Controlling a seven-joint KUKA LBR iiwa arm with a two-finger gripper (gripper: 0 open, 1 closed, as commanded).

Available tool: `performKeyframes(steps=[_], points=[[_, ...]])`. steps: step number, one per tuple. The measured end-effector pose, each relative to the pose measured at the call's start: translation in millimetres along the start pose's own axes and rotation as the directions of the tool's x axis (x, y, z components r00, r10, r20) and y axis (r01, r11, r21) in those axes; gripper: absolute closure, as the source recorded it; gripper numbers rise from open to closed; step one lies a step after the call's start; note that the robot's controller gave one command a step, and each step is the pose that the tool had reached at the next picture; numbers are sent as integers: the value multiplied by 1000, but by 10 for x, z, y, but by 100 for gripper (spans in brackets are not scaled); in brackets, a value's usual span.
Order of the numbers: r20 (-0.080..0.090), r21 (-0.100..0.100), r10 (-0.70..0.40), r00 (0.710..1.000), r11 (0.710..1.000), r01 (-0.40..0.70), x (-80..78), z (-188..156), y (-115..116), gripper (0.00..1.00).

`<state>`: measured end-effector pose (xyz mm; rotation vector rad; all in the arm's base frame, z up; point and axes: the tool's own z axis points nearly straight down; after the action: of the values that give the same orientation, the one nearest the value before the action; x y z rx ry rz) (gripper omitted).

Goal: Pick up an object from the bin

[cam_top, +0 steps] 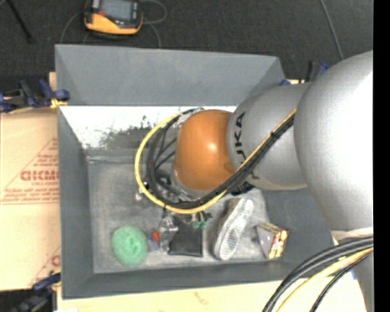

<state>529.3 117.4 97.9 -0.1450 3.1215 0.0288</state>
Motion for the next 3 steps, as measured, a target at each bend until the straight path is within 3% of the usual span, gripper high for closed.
performKeyframes(steps=[3], points=[[0,0,1,1000,1000,-1,0,1,0,100]])
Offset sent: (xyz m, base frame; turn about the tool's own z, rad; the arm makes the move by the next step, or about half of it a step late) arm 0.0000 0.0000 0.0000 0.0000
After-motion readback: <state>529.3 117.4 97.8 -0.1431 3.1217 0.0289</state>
